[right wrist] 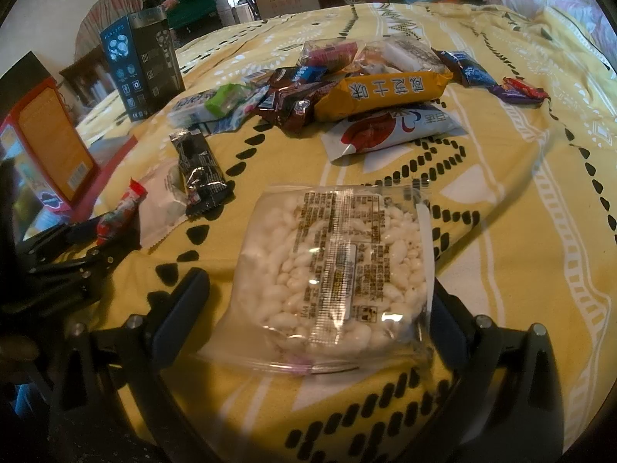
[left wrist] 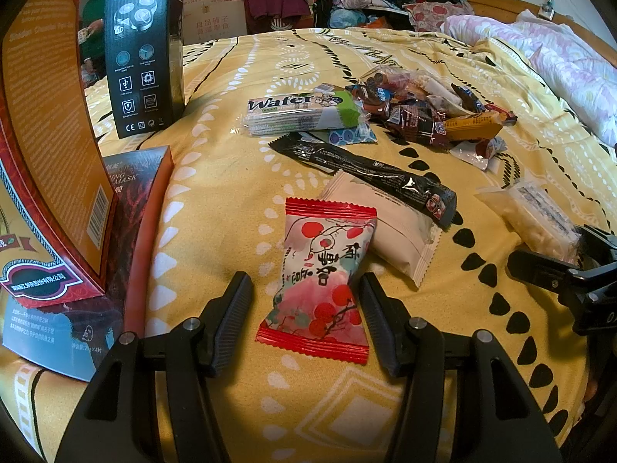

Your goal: Organize snacks

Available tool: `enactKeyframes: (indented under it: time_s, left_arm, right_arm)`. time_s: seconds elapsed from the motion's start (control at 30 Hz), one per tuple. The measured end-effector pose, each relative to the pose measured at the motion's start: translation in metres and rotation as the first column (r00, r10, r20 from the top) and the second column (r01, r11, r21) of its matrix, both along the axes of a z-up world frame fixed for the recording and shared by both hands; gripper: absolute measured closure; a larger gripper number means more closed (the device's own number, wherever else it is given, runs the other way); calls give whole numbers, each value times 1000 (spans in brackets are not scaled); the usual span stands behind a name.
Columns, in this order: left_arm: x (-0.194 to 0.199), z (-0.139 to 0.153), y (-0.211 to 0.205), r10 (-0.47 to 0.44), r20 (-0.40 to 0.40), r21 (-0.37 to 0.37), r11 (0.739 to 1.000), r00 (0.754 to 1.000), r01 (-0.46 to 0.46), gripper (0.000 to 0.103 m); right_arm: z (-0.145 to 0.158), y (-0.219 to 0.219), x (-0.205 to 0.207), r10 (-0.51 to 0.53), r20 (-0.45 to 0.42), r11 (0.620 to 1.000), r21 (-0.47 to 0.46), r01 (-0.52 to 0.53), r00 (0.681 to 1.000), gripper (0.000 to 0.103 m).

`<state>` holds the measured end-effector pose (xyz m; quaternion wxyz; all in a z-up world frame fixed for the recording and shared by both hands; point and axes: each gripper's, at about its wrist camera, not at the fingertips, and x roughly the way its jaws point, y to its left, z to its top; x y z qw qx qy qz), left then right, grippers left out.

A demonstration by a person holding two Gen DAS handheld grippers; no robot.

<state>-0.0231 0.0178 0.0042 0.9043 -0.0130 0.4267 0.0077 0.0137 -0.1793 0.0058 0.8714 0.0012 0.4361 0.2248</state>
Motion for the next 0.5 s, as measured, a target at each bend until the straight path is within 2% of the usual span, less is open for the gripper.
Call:
enactKeyframes:
  time_s: [0.23,0.4,0.5]
  left_arm:
    - [1,0,0,-1,0,-3,1000,1000,1,43]
    - [4,2,5,-13,-17,-49,999,1000,12,38]
    - [7,3,3,-14,-32,-35,999,999,13,37]
  right_arm:
    - [1,1,0,-1,-8,1000,-18,1,1000,0]
    - [5,9,-3,1,-39,996,-93,-5,999,0]
    - [7,5,-2,-20,-71,999,-43,17,997,0]
